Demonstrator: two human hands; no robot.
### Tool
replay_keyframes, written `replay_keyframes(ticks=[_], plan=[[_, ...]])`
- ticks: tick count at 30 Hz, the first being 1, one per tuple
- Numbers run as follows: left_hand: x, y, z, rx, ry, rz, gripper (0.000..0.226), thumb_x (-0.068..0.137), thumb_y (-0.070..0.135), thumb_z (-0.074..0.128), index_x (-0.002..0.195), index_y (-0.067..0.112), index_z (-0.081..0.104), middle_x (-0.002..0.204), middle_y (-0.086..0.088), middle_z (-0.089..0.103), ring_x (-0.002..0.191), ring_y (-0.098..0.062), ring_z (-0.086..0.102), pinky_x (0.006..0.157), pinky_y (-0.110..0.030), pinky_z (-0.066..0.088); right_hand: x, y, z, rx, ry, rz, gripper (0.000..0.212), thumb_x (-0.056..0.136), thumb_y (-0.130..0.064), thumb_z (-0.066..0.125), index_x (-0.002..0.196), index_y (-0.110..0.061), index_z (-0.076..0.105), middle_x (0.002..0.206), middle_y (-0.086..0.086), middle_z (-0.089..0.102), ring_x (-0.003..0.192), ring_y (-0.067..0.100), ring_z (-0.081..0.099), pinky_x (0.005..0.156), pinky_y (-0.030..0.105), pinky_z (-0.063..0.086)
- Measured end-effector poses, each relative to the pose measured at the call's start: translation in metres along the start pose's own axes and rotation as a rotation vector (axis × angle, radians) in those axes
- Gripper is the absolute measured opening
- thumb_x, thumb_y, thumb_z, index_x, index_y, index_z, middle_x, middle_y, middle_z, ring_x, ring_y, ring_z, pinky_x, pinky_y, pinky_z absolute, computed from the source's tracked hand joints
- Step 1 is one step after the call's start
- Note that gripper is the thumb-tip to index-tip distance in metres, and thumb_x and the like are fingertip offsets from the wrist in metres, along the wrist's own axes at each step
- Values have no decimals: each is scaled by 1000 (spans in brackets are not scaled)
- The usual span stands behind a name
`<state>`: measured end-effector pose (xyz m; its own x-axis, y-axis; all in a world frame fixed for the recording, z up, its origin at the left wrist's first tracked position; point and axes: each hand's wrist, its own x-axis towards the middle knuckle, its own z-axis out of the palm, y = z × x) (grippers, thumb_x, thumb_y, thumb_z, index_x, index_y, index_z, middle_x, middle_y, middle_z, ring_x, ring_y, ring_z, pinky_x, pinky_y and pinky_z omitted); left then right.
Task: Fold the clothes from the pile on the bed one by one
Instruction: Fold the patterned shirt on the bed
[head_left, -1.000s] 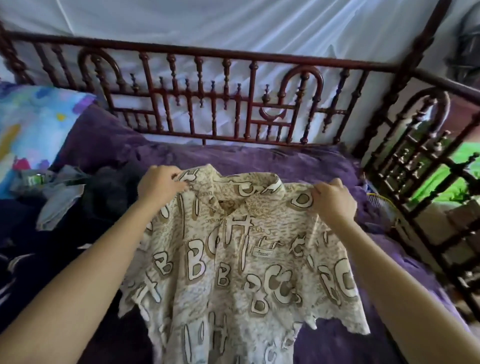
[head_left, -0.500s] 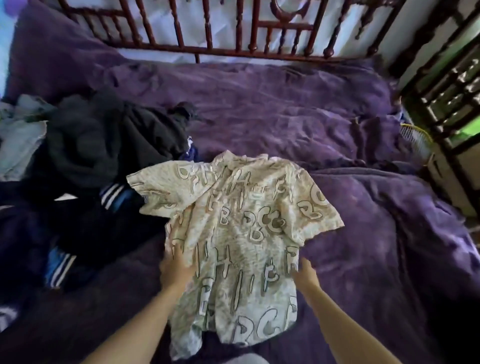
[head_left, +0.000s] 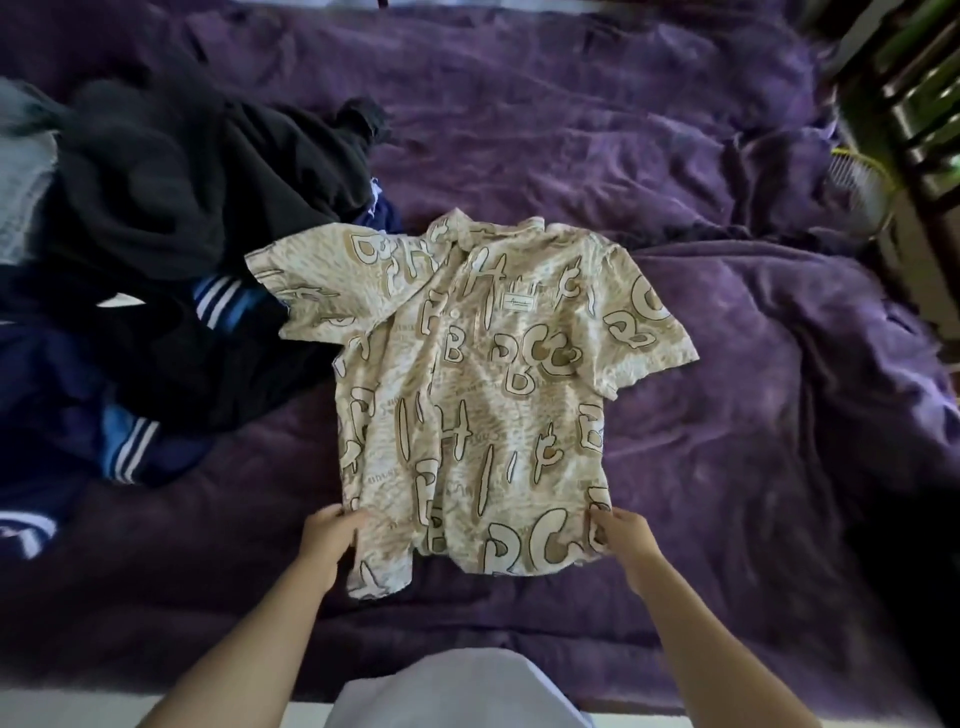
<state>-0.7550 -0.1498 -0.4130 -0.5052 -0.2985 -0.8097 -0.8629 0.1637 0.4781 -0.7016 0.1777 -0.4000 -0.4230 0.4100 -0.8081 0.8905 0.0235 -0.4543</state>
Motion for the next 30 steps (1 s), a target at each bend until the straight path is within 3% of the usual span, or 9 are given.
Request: replay_keyframes(ticks=[4,7,11,14,17,21,24,27,30], plan=[[-13,22,-25,-164,-66,65,10,86,10,63,90,2,67,89,-14,68,74,-20,60,69,-28,44,-18,-9,-47,179,16,-41,24,94,-13,54,72,-4,57,63,7,55,56,19,49,52,26,40],[-18,22,-49,-276,-218,-75,18,84,23,66,91,7,71,86,-13,72,81,-24,66,71,-31,50,-34,1,-76,556,-216,66,23,94,-17,51,85,-3,67,71,10,71,52,20,66,43,24,49],[-28,-10,-48,-251,-382,-206,18,85,17,63,95,2,67,88,-15,67,80,-28,64,70,-36,51,-44,37,-76,471,-327,189,22,93,-24,53,97,-8,67,80,6,73,59,15,67,51,24,50],[-37,-27,-38,-202,-282,-96,8,86,1,56,84,4,62,69,-12,66,58,-23,63,53,-29,51,-47,58,-59,372,-246,182,14,86,-11,59,98,-5,65,74,6,69,59,14,61,54,23,48],[-40,-31,-33,-248,-225,9,16,91,0,50,89,8,63,80,-12,68,71,-24,63,61,-31,53,-49,64,-56,530,-157,83,14,89,-8,52,98,-8,63,77,4,71,72,15,63,69,28,45],[-42,-34,-42,-273,-141,5,19,95,4,47,78,5,56,62,-7,58,45,-11,55,37,-16,40,-50,66,-67,720,-118,103,14,93,-7,46,90,-5,60,67,7,72,55,14,68,51,24,54],[-42,-49,-51,-218,-159,-47,7,92,7,56,87,4,59,68,-7,62,61,-17,61,55,-22,50,-49,75,-76,842,-65,225,16,96,-9,45,87,-4,58,61,7,70,51,16,68,44,24,54],[-40,-69,-51,-143,-86,-182,16,90,17,60,85,2,59,76,-14,60,60,-24,58,51,-25,49,-47,90,-74,602,96,288,9,93,-5,53,86,-1,58,50,7,63,48,20,61,41,24,52],[-36,-76,-43,295,101,4,21,87,14,63,103,0,59,102,-21,59,83,-30,57,73,-34,44,-46,104,-61,-47,348,161,27,87,-4,54,113,3,56,90,21,62,83,31,60,73,37,51]])
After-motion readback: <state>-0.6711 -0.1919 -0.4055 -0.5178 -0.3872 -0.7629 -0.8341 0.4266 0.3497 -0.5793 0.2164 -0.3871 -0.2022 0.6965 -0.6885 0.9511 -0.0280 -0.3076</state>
